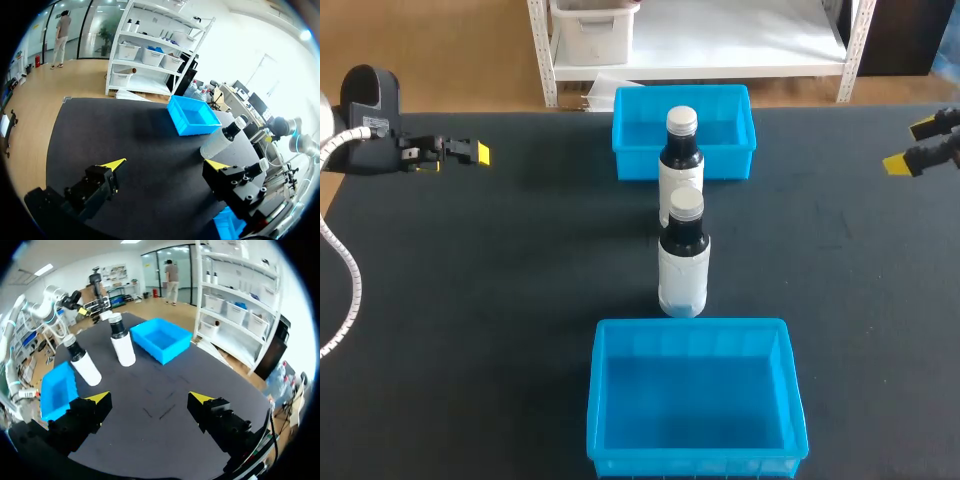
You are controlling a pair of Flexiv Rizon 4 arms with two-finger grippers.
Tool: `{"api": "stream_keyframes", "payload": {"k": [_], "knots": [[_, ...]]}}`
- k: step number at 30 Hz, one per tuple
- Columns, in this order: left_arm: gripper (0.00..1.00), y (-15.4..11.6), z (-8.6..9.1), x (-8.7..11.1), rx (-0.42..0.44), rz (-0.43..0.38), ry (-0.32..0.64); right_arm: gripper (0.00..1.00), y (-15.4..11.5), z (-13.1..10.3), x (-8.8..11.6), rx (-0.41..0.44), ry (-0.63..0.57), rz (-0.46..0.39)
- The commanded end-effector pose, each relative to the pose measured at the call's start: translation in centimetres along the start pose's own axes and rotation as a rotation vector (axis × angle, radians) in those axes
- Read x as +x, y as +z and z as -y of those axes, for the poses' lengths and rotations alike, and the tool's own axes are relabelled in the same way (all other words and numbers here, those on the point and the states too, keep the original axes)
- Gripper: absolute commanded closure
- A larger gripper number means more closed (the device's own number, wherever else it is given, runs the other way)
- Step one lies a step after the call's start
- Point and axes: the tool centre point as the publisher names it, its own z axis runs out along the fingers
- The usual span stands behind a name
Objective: Pick up the bottle, and place it in the far bin if it is heavy, or in the near bin if it is light.
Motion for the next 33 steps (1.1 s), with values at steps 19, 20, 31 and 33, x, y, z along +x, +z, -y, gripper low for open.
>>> {"api": "stream_keyframes", "payload": {"k": [19, 20, 31, 33], "knots": [[0.0, 0.0, 0.0, 0.0, 0.0, 0.0, 0.0, 0.0, 2.0, -4.5, 0.7, -0.594, -0.472, 0.057], [0.0, 0.0, 0.0, 0.0, 0.0, 0.0, 0.0, 0.0, 2.2, -4.9, 0.8, -0.588, -0.457, 0.061], [0.0, 0.0, 0.0, 0.0, 0.0, 0.0, 0.0, 0.0, 4.4, -8.9, 0.3, -0.491, -0.378, 0.093], [0.0, 0.0, 0.0, 0.0, 0.0, 0.0, 0.0, 0.0, 4.5, -9.5, -0.2, -0.472, -0.376, 0.094]]}}
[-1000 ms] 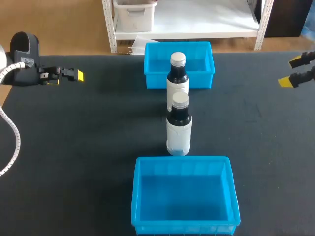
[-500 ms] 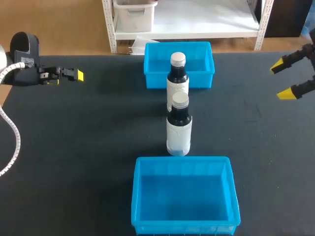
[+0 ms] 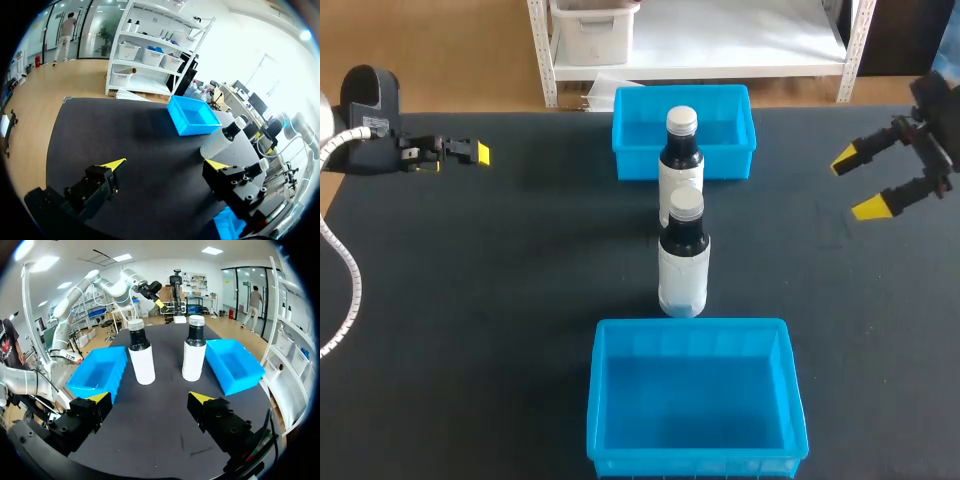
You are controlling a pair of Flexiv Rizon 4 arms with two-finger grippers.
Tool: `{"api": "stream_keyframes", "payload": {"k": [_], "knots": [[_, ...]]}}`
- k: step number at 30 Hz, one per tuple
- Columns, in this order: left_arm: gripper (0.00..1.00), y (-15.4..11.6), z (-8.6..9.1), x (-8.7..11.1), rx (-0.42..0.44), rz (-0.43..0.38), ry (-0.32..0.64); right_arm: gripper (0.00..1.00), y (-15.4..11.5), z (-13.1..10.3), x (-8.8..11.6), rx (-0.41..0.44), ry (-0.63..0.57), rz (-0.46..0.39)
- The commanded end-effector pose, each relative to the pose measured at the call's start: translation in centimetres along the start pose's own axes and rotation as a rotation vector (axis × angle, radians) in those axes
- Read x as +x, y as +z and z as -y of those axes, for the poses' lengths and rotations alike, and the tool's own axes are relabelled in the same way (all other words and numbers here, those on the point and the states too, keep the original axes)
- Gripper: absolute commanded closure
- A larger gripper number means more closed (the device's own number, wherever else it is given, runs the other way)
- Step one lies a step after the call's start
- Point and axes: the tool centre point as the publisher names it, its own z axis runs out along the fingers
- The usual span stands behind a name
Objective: Pick up the bottle, and place it in the far bin if it is heavy, or in the near bin if it is light.
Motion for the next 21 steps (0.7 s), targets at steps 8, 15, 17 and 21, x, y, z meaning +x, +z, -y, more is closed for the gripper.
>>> {"api": "stream_keyframes", "payload": {"k": [8, 15, 17, 21], "knots": [[0.0, 0.0, 0.0, 0.0, 0.0, 0.0, 0.0, 0.0, 3.1, -2.1, -2.3, 0.115, -0.005, -0.007], [0.0, 0.0, 0.0, 0.0, 0.0, 0.0, 0.0, 0.0, 4.5, -2.6, -3.9, 0.133, -0.015, -0.009], [0.0, 0.0, 0.0, 0.0, 0.0, 0.0, 0.0, 0.0, 4.9, -2.8, -4.4, 0.134, -0.022, -0.012], [0.0, 0.0, 0.0, 0.0, 0.0, 0.0, 0.0, 0.0, 5.6, -3.1, -5.4, 0.133, -0.036, -0.023]]}}
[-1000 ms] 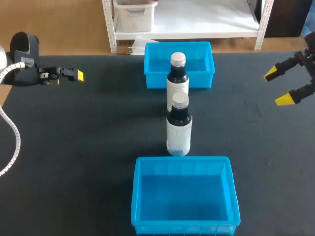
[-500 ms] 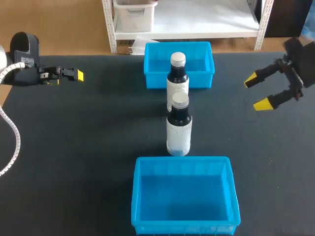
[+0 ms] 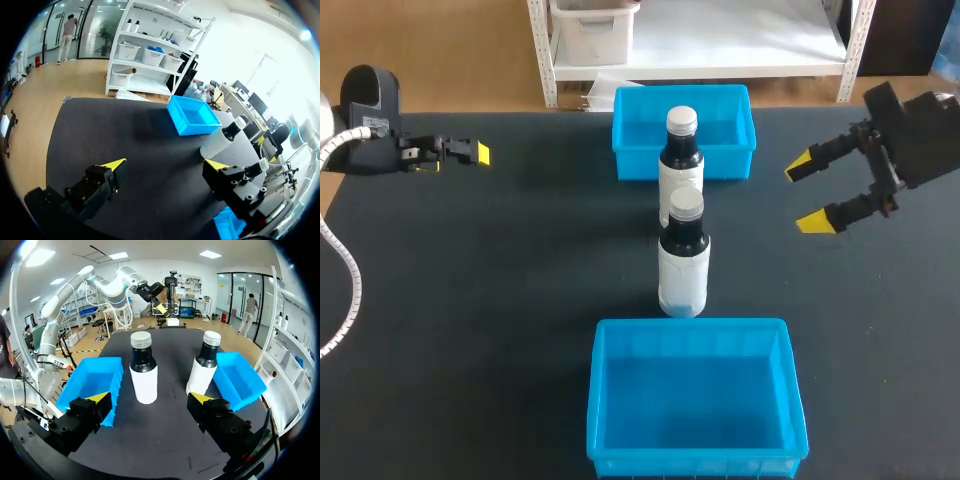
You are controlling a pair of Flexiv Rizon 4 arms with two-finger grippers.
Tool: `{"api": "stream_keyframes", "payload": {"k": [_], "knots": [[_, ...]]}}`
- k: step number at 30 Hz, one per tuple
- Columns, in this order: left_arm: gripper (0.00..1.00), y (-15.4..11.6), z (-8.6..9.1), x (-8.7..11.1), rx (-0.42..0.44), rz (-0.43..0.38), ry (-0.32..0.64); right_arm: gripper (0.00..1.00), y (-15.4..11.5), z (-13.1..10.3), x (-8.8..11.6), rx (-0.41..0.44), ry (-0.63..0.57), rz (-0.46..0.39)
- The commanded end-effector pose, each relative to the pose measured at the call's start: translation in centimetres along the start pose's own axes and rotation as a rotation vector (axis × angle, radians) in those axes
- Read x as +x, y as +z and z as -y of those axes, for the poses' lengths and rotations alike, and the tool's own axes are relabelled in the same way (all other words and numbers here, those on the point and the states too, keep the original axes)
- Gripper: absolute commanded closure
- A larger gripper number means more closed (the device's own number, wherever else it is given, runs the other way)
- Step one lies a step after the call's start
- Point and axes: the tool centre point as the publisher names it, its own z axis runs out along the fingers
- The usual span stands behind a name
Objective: Pick up the bottle, and place it in the far bin if it is heavy, or in the near bin if it is light.
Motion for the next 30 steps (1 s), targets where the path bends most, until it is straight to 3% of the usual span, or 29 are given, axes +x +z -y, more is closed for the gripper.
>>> {"api": "stream_keyframes", "payload": {"k": [1, 11, 30], "knots": [[0.0, 0.0, 0.0, 0.0, 0.0, 0.0, 0.0, 0.0, 0.8, -0.7, -1.0, 0.03, -0.005, -0.018], [0.0, 0.0, 0.0, 0.0, 0.0, 0.0, 0.0, 0.0, 3.9, -1.8, -2.2, 0.013, -0.019, -0.04], [0.0, 0.0, 0.0, 0.0, 0.0, 0.0, 0.0, 0.0, 8.7, -1.3, -3.4, -0.034, -0.034, -0.002]]}}
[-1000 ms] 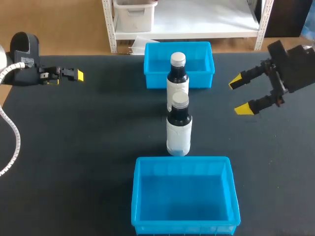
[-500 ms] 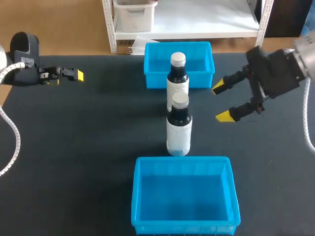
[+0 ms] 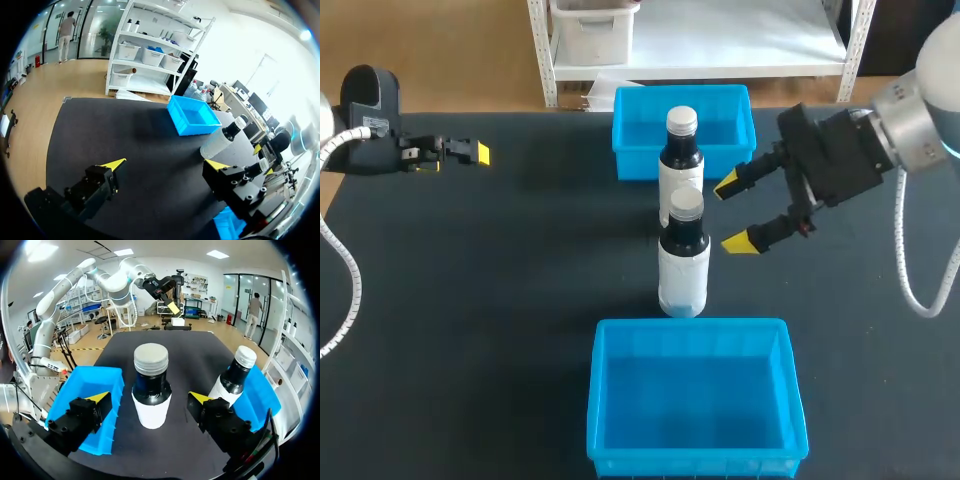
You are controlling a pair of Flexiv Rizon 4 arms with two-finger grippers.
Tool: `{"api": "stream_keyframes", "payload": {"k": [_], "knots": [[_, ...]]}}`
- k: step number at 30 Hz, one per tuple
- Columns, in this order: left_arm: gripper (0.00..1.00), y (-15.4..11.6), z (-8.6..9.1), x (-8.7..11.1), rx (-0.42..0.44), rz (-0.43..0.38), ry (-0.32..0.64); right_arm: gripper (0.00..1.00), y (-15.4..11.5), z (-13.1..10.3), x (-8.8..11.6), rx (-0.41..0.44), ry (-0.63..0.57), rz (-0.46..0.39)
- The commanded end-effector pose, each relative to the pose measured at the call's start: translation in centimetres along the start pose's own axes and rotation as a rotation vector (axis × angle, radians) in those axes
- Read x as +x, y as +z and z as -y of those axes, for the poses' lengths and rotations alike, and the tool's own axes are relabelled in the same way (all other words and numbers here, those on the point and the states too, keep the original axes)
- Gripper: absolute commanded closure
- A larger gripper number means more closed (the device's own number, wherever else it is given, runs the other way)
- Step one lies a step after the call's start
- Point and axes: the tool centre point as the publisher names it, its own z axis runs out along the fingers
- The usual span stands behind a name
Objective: Pick up the bottle, and place it in the far bin if it is heavy, or in the near bin if it is light.
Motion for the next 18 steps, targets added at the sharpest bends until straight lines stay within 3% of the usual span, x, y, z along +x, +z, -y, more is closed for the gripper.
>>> {"api": "stream_keyframes", "payload": {"k": [1, 18], "knots": [[0.0, 0.0, 0.0, 0.0, 0.0, 0.0, 0.0, 0.0, 0.9, 0.2, -0.2, -0.001, -0.003, 0.008], [0.0, 0.0, 0.0, 0.0, 0.0, 0.0, 0.0, 0.0, 3.7, 0.7, -1.0, 0.013, 0.009, 0.037]]}}
